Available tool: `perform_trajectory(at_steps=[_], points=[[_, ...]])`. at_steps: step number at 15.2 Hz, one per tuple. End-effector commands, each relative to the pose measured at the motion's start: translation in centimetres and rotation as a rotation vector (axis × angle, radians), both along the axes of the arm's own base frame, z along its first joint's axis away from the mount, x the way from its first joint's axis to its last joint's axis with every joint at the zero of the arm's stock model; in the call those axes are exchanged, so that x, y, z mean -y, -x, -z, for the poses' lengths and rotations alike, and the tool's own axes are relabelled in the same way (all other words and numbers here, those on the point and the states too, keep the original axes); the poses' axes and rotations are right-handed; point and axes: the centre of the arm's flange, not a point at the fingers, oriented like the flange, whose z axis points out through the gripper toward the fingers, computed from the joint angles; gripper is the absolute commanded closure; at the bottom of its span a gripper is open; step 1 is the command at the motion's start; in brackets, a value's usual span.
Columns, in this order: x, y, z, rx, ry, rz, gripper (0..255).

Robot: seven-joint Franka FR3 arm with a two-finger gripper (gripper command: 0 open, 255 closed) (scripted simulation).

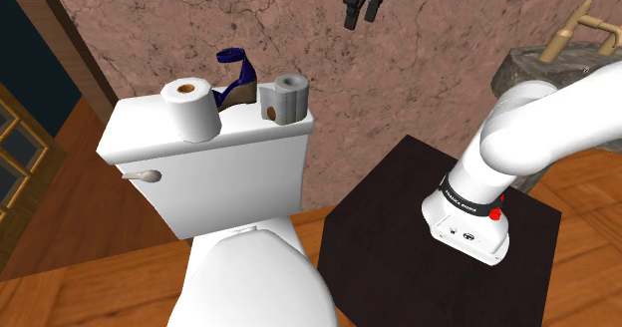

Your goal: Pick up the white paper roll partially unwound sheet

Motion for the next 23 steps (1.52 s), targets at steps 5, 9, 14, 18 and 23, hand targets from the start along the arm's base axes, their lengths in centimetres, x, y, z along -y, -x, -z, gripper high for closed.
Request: perform_trajectory(at_steps=[5,9,14,18,23], points=[[-3.8,-5.0,4.6,0.023,0.009,-0.001,0],[-6.3,-8.4,7.7,0.038,0.016,-0.001,0],[-9.4,-12.7,11.4,0.055,0.024,-0.002,0],[-10.0,-13.6,13.7,0.059,0.025,-0.003,0],[-10.0,-13.5,16.1,0.059,0.025,-0.003,0]])
